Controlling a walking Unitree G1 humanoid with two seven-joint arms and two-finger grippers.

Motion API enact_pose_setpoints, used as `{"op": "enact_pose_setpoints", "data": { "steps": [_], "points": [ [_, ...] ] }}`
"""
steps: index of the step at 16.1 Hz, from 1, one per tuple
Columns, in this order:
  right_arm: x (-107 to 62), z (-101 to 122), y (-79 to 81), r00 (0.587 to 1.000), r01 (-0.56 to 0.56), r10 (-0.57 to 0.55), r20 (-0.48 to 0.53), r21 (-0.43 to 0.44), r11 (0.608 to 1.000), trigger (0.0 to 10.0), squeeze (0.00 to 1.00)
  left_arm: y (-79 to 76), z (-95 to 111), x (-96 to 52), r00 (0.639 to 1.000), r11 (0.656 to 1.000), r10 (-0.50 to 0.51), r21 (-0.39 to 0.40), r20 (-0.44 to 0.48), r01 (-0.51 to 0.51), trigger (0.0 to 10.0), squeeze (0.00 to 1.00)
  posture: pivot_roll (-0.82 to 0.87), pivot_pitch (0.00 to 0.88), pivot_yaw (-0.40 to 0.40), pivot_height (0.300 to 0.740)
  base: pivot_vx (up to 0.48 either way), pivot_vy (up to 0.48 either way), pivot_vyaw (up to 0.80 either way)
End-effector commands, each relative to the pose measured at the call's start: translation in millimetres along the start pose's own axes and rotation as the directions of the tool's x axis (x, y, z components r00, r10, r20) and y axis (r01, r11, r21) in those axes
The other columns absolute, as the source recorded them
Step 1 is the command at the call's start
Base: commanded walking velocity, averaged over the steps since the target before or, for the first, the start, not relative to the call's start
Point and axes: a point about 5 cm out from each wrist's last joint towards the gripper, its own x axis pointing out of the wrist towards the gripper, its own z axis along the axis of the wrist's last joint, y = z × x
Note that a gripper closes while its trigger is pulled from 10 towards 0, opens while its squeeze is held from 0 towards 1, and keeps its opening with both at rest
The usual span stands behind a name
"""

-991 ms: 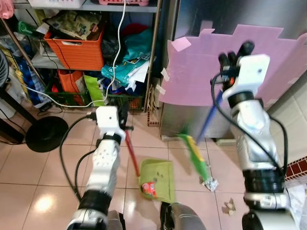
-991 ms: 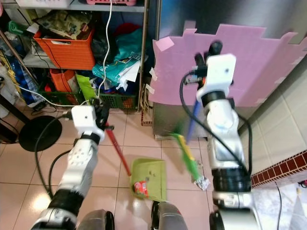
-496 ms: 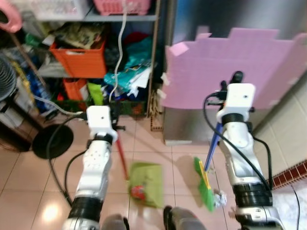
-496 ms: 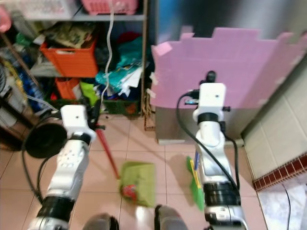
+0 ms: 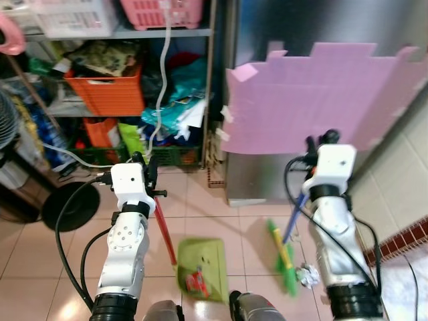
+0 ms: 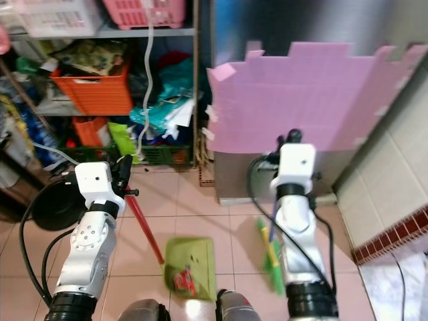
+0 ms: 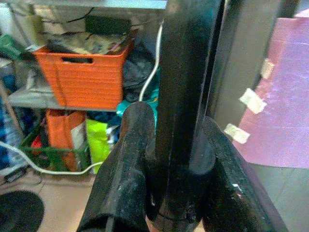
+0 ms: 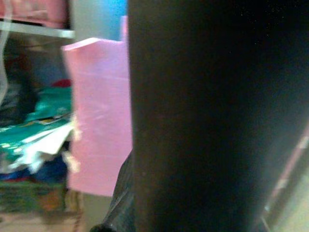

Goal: Sweep floor

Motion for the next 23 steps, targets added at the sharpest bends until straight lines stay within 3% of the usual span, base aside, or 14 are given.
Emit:
{"op": "enact_pose_setpoints", "data": {
  "steps": [1,6,12,16,23],
  "points": [
    [-1.4,-2,0.8,1.0,-0.019,0.019,-0.013,0.014,1.0,10.0,0.0,-4.8,13,4.5,0.999,1.0,-0.02,-0.014,0.047,0.021,10.0,0.0,-0.03,0.0,0.038,0.74,0.0,0.0,0.0],
    [2.9,-2,1.1,0.999,-0.049,0.049,-0.004,0.006,0.999,10.0,0.0,-17.3,14,5.2,0.997,0.996,-0.07,-0.046,0.037,0.072,10.0,0.0,-0.04,0.0,0.037,0.74,0.0,0.48,-0.08],
    [10.4,1,-1.0,0.998,-0.052,0.053,0.018,-0.009,0.999,10.0,0.0,-21.8,19,16.0,0.995,0.994,-0.087,-0.066,0.043,0.09,10.0,0.0,-0.06,0.0,0.047,0.74,0.0,0.48,-0.6],
    [10.3,1,-3.5,0.998,-0.052,0.052,0.018,-0.015,0.999,10.0,0.0,-22.4,18,14.5,0.996,0.993,-0.081,-0.086,0.036,0.084,10.0,0.0,-0.06,0.0,0.044,0.74,0.0,0.48,-0.53],
    [16.1,6,-3.4,0.997,-0.071,0.072,0.042,-0.019,0.997,10.0,0.0,-22.0,24,16.7,0.99,0.985,-0.119,-0.114,0.077,0.127,10.0,0.0,-0.08,0.0,0.042,0.74,0.0,0.0,-0.29]
  ]
}}
